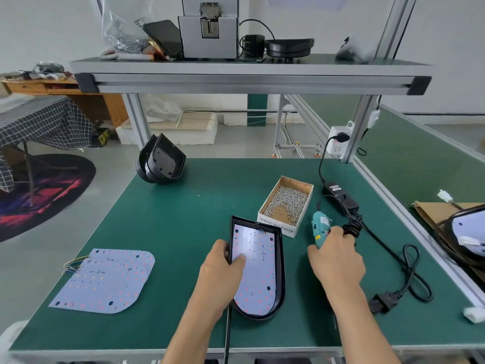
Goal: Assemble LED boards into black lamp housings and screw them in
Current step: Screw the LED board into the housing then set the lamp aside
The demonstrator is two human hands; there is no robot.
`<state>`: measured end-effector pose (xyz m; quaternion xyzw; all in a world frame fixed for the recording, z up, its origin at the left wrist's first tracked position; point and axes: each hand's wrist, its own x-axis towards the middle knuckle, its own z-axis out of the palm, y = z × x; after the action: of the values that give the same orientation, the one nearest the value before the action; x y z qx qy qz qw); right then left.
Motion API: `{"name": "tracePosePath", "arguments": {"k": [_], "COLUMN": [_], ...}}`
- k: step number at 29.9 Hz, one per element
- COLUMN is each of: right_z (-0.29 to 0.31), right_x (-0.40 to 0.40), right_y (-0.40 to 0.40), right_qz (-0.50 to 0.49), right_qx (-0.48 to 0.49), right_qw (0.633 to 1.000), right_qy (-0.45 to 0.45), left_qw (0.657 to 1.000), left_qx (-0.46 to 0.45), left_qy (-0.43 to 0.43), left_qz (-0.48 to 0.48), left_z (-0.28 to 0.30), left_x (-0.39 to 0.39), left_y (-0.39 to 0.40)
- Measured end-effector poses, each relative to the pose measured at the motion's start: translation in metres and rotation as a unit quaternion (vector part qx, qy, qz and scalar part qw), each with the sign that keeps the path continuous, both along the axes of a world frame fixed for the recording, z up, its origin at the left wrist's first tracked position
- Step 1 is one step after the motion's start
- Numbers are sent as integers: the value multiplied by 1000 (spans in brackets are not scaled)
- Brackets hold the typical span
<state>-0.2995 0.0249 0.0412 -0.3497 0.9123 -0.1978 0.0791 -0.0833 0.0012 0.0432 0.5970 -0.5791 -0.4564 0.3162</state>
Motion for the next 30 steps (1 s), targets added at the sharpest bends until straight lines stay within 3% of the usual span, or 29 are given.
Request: {"name": "tracePosePath", "arguments": {"k": [9, 10, 12, 14, 16, 18, 20, 24, 30], "right_z": [7, 10, 20, 31, 35, 25, 16, 16, 64], "right_x": [5, 7, 16, 38, 78, 113, 130, 107, 64], "right_y": [5, 9, 23, 43, 67, 86, 97, 101, 95], "right_qz": [32, 35, 64, 151, 276, 308, 295, 293, 243], "right_qx": [43, 22, -114, -264, -236, -187, -179, -172, -338], "right_qw": [998, 997, 991, 939, 849, 784, 761, 808, 840], "right_qy": [42, 58, 38, -158, -384, -505, -549, -482, -347], "left_qw": [964, 958, 944, 926, 907, 891, 881, 882, 895], "left_qx": [7, -5, -29, -39, -42, -51, -65, -92, -72], "left_qy": [263, 287, 330, 375, 418, 449, 463, 450, 432], "left_qz": [-25, -22, -10, 5, 19, 44, 70, 107, 89], "left_z": [23, 28, 39, 52, 65, 79, 91, 114, 121], "left_x": [20, 22, 26, 29, 27, 26, 29, 56, 99], "left_y": [14, 16, 18, 20, 21, 20, 14, -9, -24]}}
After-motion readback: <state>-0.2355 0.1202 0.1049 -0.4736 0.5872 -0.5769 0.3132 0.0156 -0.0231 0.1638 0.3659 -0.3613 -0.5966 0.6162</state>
